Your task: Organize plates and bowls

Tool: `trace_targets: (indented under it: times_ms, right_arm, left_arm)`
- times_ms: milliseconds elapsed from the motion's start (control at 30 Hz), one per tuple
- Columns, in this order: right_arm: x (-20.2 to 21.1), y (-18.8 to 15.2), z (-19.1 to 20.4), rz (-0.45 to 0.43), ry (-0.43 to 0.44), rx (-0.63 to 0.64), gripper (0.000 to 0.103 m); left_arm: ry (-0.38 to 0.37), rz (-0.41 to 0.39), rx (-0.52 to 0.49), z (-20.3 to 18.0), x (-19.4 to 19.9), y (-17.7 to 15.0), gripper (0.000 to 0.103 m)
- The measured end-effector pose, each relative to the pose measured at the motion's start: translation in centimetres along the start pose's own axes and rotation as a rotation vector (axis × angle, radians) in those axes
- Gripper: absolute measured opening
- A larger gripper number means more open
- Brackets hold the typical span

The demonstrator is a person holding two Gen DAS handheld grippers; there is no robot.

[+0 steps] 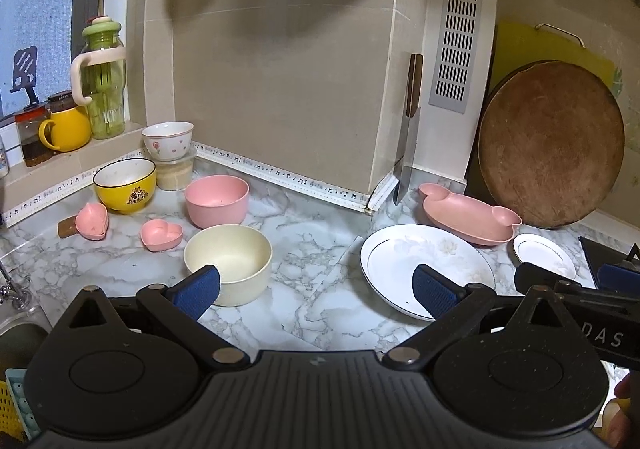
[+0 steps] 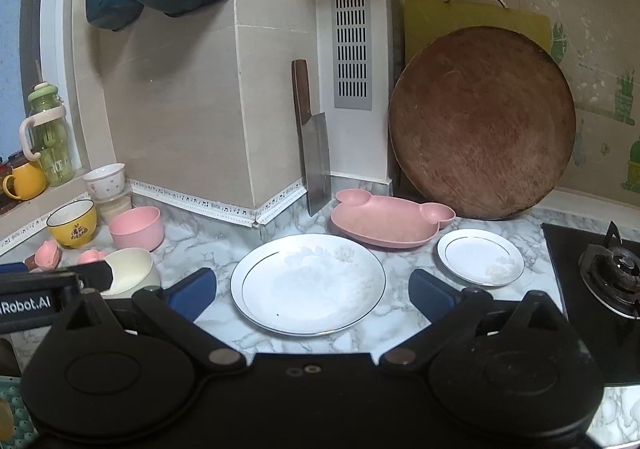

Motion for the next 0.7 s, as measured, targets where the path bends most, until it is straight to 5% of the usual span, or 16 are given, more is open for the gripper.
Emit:
trace_targets:
  times_ms: [700]
  right_arm:
    - [0.49, 0.26, -0.67, -0.023, 0.013, 0.006, 0.103]
  left_arm:
    - [0.002, -0.009, 0.002, -0.56, 0.33, -0.09, 0.103]
Point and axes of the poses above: each gripper's, at about its wrist camera, not at the fingertips, and x roughly against the way its jaws point, z to its left, y to its top, the point moved 3 cm from there along -x, roughly the way its jaws point, and after that the axes turned 9 degrees about -y, right-handed, at the moved point
